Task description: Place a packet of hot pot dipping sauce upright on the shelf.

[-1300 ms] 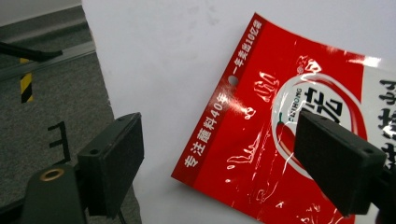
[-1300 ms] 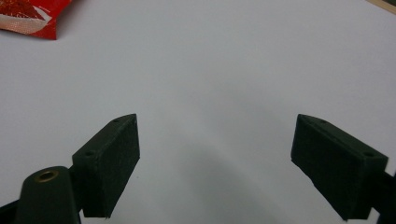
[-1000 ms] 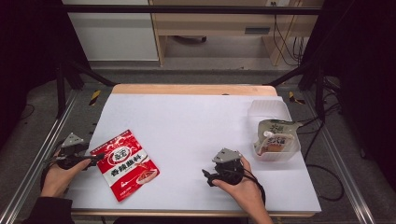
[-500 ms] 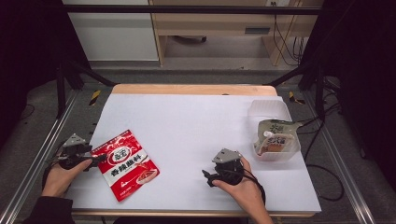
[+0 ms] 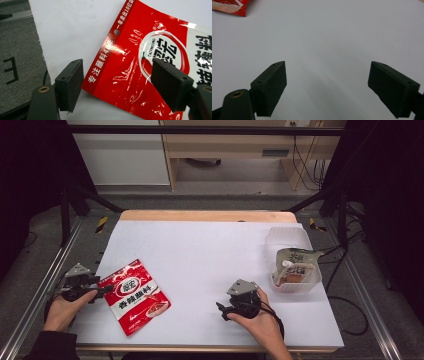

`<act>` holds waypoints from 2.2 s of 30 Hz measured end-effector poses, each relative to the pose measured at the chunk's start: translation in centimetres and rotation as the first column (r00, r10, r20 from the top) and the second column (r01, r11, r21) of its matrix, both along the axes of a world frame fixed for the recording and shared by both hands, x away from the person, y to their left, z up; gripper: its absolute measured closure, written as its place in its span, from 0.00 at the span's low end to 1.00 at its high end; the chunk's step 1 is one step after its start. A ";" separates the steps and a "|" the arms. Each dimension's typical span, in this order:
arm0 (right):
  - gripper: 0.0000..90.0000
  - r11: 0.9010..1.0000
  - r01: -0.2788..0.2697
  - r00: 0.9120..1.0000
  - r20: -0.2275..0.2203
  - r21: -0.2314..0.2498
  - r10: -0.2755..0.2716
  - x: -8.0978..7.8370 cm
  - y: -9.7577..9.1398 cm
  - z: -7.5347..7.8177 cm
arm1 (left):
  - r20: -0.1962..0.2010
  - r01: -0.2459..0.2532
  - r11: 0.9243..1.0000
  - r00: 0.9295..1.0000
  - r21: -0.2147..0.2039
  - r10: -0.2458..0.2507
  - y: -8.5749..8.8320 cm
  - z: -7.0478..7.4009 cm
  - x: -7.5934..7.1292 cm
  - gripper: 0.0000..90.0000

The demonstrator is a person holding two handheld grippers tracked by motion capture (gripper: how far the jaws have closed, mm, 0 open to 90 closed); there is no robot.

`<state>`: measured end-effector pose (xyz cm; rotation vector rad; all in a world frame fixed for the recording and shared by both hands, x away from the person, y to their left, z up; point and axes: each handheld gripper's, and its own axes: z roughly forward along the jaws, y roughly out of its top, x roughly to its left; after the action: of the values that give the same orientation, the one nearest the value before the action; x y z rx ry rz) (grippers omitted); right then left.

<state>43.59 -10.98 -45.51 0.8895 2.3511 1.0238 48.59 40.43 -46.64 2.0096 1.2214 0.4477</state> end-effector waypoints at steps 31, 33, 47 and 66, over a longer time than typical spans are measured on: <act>0.17 1.000 -0.014 1.000 -0.008 -0.012 0.014 0.1 0.1 -0.2 | -0.072 0.020 0.998 0.997 -0.061 -0.025 0.2 0.3 -0.3 0.61; 0.17 1.000 -0.013 1.000 -0.010 -0.012 0.013 0.1 0.1 -0.2 | -0.071 0.023 0.998 0.997 -0.064 -0.027 0.2 0.4 -0.3 0.65; 0.17 1.000 -0.017 1.000 -0.008 -0.017 0.017 0.1 0.3 -0.2 | -0.040 -0.002 0.999 0.999 0.050 0.004 -0.7 0.0 0.5 0.96; 0.17 1.000 -0.016 1.000 0.010 -0.008 0.016 0.2 0.6 0.2 | 0.068 0.062 0.998 0.996 0.002 -0.062 -2.0 3.4 0.0 1.00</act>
<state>43.79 -10.43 -45.36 0.8618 2.3563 1.0217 48.55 38.40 -43.24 2.0102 1.1142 0.4815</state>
